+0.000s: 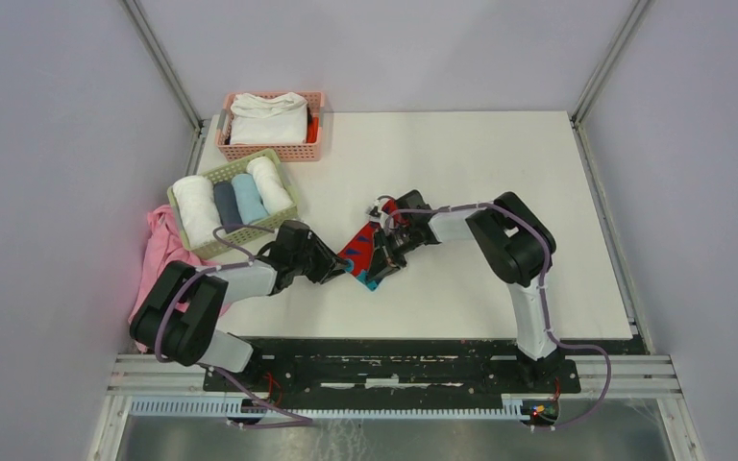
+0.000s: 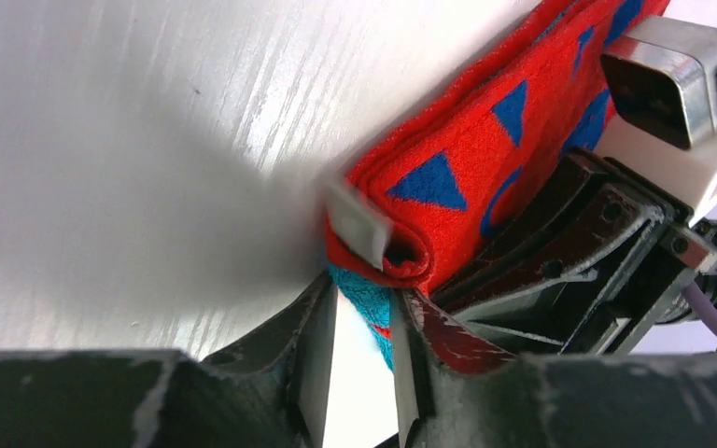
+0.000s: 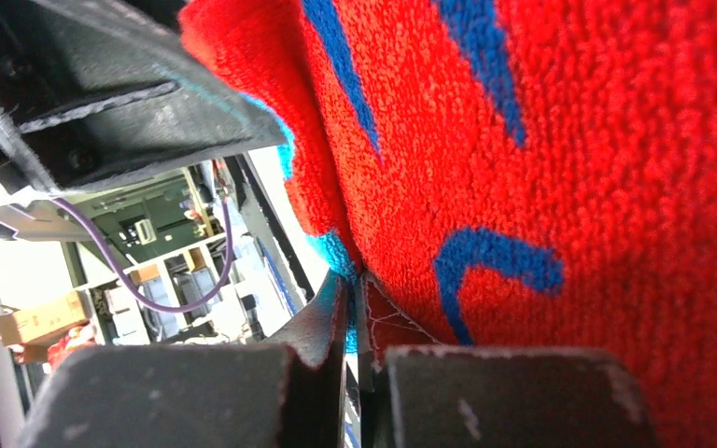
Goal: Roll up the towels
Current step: Roll the towel at the center of the board.
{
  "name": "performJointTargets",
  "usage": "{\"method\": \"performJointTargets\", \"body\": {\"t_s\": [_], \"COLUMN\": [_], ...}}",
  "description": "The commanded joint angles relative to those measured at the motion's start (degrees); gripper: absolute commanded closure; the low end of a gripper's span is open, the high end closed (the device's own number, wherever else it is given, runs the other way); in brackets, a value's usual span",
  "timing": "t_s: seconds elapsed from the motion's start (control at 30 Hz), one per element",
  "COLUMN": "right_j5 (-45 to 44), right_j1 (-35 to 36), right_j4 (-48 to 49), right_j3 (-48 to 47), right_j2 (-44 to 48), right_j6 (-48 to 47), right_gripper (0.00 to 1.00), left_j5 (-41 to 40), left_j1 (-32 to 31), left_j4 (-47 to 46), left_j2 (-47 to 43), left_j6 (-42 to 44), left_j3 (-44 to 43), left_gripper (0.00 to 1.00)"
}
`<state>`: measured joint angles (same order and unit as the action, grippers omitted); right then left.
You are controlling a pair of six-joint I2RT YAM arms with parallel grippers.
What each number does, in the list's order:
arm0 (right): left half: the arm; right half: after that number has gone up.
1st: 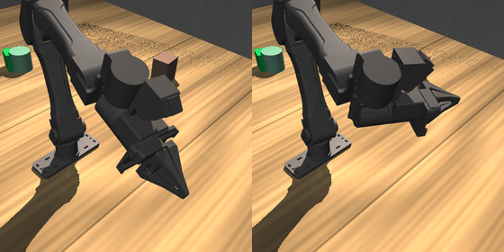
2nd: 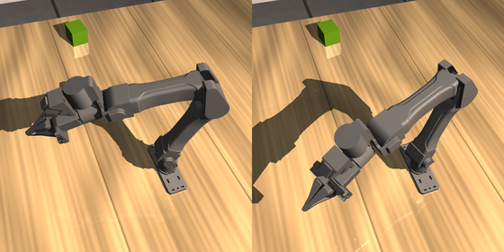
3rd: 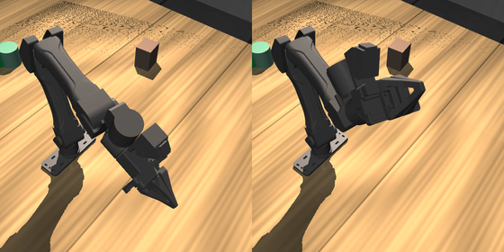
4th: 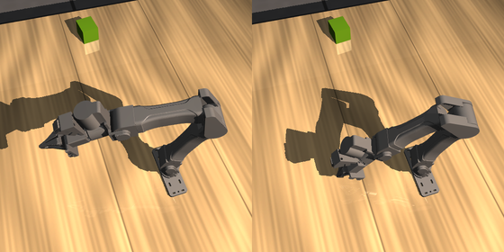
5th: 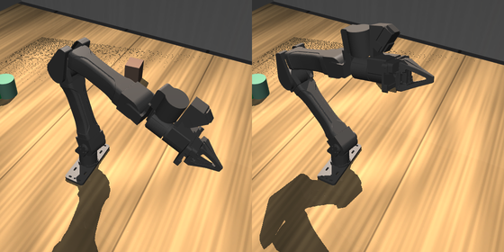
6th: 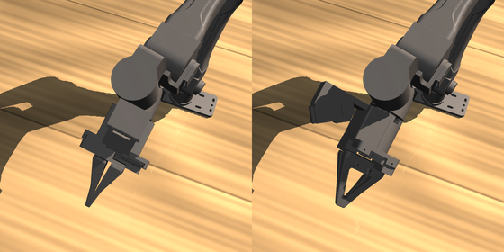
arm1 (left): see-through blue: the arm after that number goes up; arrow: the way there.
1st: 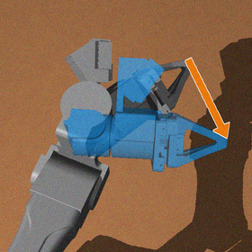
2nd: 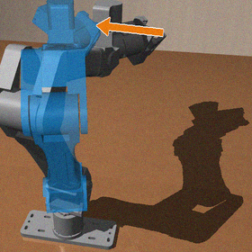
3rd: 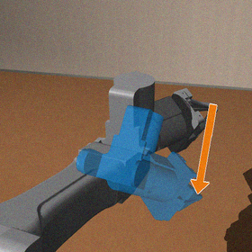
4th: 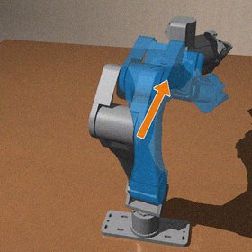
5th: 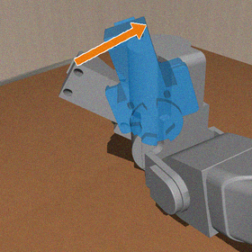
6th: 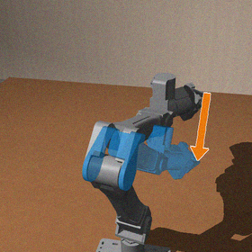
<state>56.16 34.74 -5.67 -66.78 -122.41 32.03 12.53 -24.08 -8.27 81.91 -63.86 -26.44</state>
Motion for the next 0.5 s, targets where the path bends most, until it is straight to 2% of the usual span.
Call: {"method": "performJointTargets", "body": {"t_s": [0.0,0.1,0.2,0.33,0.47], "right_j5": [-6.92,-12.44,-21.61,-38.06,-47.86], "right_j1": [0.11,1.41,4.29,9.32,14.03], "right_j4": [-5.67,-9.92,-13.19,-12.36,-10.01], "right_j3": [-1.95,-2.48,-1.59,1.88,4.24], "right_j2": [5.22,9.64,15.35,21.88,24.53], "right_j6": [-6.09,-10.23,-15.78,-22.21,-26.55], "right_gripper": [0.92,0.82,0.68,0.53,0.45], "left_j5": [-3.76,-4.92,-5.24,-5.05,-4.57], "left_j1": [0.32,0.3,0.26,0.29,0.27], "left_j4": [2.15,3.74,4.43,4.74,4.39], "left_j2": [4.55,5.95,6.97,8.08,8.58], "left_j6": [-1.93,-3.0,-3.84,-4.33,-4.57], "left_j3": [0.77,0.59,0.42,0.17,0.06], "left_gripper": [0.67,0.68,0.69,0.69,0.69]}}
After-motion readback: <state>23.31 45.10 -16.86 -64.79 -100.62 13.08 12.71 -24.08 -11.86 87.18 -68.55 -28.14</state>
